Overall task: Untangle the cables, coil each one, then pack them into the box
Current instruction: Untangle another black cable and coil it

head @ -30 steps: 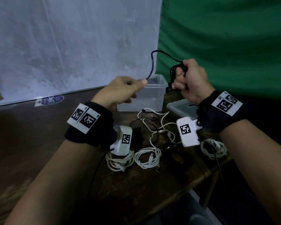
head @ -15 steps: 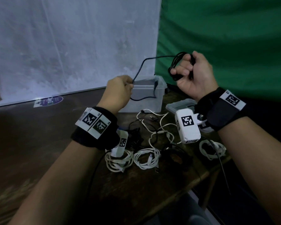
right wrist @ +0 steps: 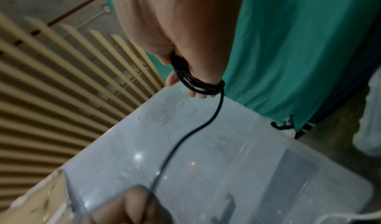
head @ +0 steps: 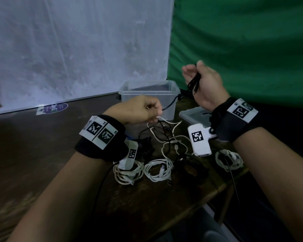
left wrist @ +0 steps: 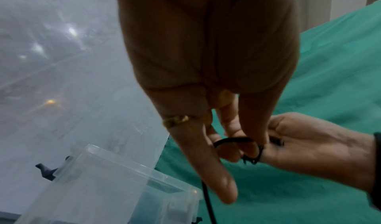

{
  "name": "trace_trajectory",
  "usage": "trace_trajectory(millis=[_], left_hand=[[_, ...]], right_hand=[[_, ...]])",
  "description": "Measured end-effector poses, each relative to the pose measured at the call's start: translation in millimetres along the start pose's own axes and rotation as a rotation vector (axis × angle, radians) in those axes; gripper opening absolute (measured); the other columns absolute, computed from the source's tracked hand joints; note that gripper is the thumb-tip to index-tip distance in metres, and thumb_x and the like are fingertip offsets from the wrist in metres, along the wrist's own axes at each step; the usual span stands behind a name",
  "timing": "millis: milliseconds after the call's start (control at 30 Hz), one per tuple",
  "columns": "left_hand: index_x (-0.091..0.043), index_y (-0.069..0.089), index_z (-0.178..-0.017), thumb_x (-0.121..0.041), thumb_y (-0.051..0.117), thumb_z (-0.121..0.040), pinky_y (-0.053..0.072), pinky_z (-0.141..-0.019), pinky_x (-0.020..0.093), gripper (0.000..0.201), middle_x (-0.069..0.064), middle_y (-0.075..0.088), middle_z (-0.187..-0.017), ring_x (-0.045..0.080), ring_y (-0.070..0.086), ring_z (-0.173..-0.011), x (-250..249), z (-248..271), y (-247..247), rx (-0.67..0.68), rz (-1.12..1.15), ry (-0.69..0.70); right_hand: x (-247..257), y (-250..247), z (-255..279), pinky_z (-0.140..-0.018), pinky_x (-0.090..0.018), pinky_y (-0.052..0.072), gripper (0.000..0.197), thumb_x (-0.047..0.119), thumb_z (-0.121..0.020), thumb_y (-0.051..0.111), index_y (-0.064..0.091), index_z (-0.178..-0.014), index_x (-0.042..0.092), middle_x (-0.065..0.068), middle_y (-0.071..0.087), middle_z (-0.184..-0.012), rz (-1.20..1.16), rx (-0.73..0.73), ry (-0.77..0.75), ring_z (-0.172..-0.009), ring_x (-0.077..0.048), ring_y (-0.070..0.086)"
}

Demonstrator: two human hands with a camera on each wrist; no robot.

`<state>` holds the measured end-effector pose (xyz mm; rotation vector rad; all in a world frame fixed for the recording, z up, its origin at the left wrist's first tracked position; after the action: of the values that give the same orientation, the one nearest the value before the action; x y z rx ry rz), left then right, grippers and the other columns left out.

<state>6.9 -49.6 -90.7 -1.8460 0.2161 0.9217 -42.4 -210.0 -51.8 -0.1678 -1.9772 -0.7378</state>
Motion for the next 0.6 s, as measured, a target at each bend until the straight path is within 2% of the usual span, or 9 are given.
trace_trajectory(millis=[100,167,233,300,367,433,467,533,600], left_hand=[[-0.016,0.059,-0.082,-0.012,0.055,-0.094,0.052,-0.080,0.024,0.013,0.005,0.065,-0.081,0.008,0.065,-0.080,-12,2,-2,-0.003,0.091,0.095],[-0.015,0.056,-0.082,-0.010,0.053,-0.094,0.051,-0.081,0.023,0.014,0.005,0.063,-0.081,0.012,0.066,-0.086,-16,1,-5,-0.041,0.153,0.120],[-0.016,0.053,-0.081,-0.008,0.050,-0.096,0.051,-0.081,0.022,0.017,0.003,0.062,-0.079,0.016,0.066,-0.089,-18,1,-11,-0.117,0.202,0.140],[-0.018,0.052,-0.080,-0.008,0.050,-0.096,0.050,-0.083,0.027,0.019,0.001,0.062,-0.078,0.022,0.064,-0.091,-18,1,-22,-0.242,0.207,0.179],[-0.021,0.051,-0.079,-0.009,0.051,-0.095,0.050,-0.082,0.030,0.020,0.000,0.063,-0.078,0.024,0.062,-0.087,-19,1,-34,-0.376,0.169,0.216],[-0.024,0.052,-0.079,-0.013,0.054,-0.094,0.051,-0.079,0.032,0.019,-0.001,0.064,-0.077,0.024,0.062,-0.080,-19,3,-43,-0.488,0.124,0.237],[-0.025,0.053,-0.078,-0.014,0.055,-0.093,0.051,-0.077,0.032,0.018,-0.002,0.063,-0.076,0.020,0.061,-0.077,-17,3,-46,-0.528,0.113,0.237],[-0.024,0.055,-0.080,-0.012,0.055,-0.093,0.050,-0.073,0.025,0.018,-0.002,0.062,-0.074,0.008,0.059,-0.070,-11,2,-49,-0.559,0.131,0.218],[-0.022,0.056,-0.081,-0.009,0.053,-0.094,0.051,-0.071,0.021,0.018,-0.002,0.061,-0.073,0.003,0.060,-0.068,-5,0,-48,-0.552,0.155,0.193]], right_hand=[[-7,1,-1,-0.107,-0.032,0.041,0.030,0.020,-0.102,0.040,0.062,-0.084,0.009,-0.007,0.066,-0.100,0.320,0.071,-0.072,-0.104,-0.017,0.061],[-11,6,1,-0.103,-0.036,0.044,0.028,0.025,-0.100,0.042,0.065,-0.089,0.012,-0.008,0.068,-0.105,0.589,0.141,-0.114,-0.106,-0.021,0.063],[-15,11,5,-0.096,-0.036,0.048,0.028,0.027,-0.100,0.041,0.064,-0.089,0.016,-0.004,0.071,-0.094,0.734,0.209,-0.106,-0.096,-0.019,0.066],[-17,16,11,-0.082,-0.033,0.049,0.028,0.027,-0.101,0.040,0.062,-0.087,0.016,-0.001,0.068,-0.073,0.778,0.270,-0.072,-0.076,-0.018,0.066],[-20,23,16,-0.065,-0.028,0.045,0.032,0.027,-0.102,0.037,0.061,-0.087,0.011,-0.002,0.056,-0.059,0.798,0.334,-0.041,-0.056,-0.015,0.055],[-23,29,23,-0.051,-0.022,0.037,0.039,0.029,-0.103,0.034,0.059,-0.082,0.007,0.000,0.042,-0.052,0.744,0.390,0.011,-0.046,-0.012,0.039],[-24,33,27,-0.047,-0.020,0.033,0.040,0.029,-0.103,0.035,0.057,-0.078,0.007,0.002,0.039,-0.048,0.708,0.425,0.040,-0.044,-0.010,0.033],[-27,39,35,-0.046,-0.018,0.030,0.036,0.030,-0.099,0.046,0.052,-0.069,0.010,0.006,0.036,-0.045,0.665,0.512,0.082,-0.041,-0.007,0.030],[-30,42,41,-0.050,-0.019,0.037,0.035,0.025,-0.095,0.054,0.044,-0.062,0.015,0.009,0.034,-0.045,0.656,0.556,0.097,-0.037,-0.004,0.031]])
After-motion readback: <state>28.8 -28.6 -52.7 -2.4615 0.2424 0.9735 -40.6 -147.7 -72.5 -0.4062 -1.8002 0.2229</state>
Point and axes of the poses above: each hand's wrist, its own z-axis away from the middle knuckle, its own y-axis out of the palm, x = y × z, the point moved 8 cm from there along -z, towards the middle knuckle
